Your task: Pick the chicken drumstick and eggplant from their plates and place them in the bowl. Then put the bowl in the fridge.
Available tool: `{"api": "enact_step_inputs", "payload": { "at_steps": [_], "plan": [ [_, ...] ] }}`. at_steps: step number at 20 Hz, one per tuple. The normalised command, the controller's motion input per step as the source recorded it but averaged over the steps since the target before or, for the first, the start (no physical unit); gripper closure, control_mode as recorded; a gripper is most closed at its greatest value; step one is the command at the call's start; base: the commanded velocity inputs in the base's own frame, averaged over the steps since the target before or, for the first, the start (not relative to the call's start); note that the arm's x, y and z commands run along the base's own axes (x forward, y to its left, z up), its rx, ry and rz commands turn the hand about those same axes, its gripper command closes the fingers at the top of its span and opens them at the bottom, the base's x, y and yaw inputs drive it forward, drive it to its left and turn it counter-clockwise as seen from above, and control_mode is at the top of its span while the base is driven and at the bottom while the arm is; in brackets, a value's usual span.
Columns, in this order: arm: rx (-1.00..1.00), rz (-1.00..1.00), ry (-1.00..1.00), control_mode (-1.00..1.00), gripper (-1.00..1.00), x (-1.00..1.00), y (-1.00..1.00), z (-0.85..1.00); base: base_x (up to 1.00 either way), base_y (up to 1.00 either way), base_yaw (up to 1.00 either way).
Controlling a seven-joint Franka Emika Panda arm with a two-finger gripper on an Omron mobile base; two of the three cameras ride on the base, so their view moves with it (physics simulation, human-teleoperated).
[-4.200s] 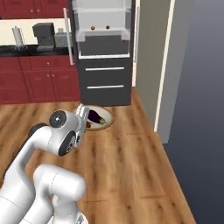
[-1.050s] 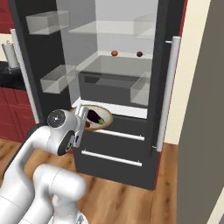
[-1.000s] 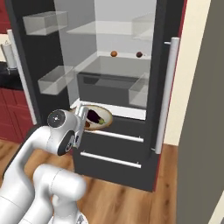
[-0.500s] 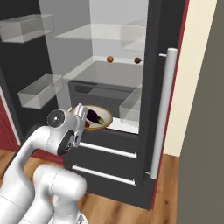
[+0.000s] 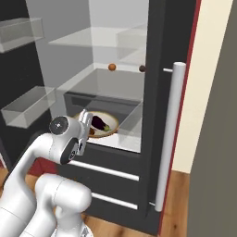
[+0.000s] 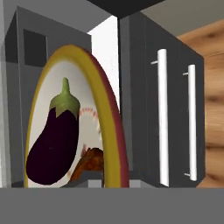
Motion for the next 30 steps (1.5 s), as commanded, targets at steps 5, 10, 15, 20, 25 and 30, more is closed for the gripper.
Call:
{"api": "enact_step_inputs", "payload": {
  "at_steps": [5,10,15,20,25,30],
  "plan": [
    [0.0,0.0,0.0,1.0,1.0,0.0,0.0,0.0,0.43,-0.08,0.0],
    [0.0,0.0,0.0,1.0,1.0,0.0,0.0,0.0,0.42,-0.07,0.0],
    [0.0,0.0,0.0,1.0,1.0,0.0,0.0,0.0,0.37,-0.02,0.0],
    [0.0,0.0,0.0,1.0,1.0,0.0,0.0,0.0,0.4,0.0,0.0],
    [0.0,0.0,0.0,1.0,1.0,0.0,0.0,0.0,0.33,0.0,0.0],
    [0.0,0.0,0.0,1.0,1.0,0.0,0.0,0.0,0.26,0.02,-0.01]
  ]
}}
